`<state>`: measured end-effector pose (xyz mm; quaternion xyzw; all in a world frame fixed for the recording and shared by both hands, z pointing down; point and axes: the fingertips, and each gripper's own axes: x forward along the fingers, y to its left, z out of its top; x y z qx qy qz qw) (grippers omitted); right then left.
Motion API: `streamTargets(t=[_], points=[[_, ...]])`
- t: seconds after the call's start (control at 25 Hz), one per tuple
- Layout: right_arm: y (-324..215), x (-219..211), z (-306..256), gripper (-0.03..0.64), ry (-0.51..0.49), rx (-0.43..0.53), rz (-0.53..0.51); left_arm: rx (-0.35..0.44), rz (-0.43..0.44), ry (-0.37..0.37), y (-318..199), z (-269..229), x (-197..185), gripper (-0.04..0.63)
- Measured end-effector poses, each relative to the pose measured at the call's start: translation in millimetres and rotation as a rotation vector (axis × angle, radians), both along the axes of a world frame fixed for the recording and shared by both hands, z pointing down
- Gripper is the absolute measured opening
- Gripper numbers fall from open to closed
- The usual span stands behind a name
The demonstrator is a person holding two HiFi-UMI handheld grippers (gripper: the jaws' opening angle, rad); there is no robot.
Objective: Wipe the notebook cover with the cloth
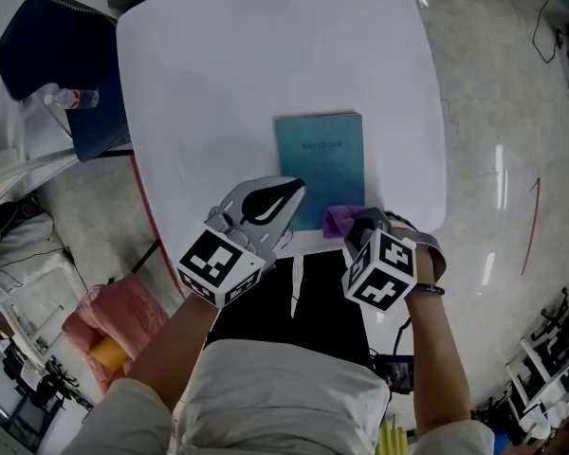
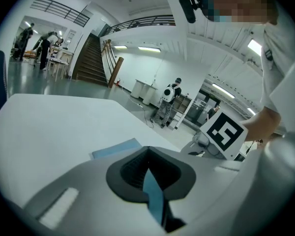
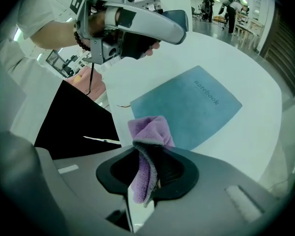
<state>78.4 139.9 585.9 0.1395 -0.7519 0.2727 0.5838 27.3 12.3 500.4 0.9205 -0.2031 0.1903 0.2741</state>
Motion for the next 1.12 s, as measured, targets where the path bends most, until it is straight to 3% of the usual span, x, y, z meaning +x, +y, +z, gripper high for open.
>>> streamTargets(t=[0.48, 1.12], points=[[-8, 7, -14, 0.104, 0.013, 0.084, 0.014, -0.004, -0.046, -0.008, -2, 1, -15, 0.0], [-60, 9, -35, 0.104, 0.023, 0.196, 0.003, 0.004, -0.119, -0.002, -15, -3, -38, 0.0]])
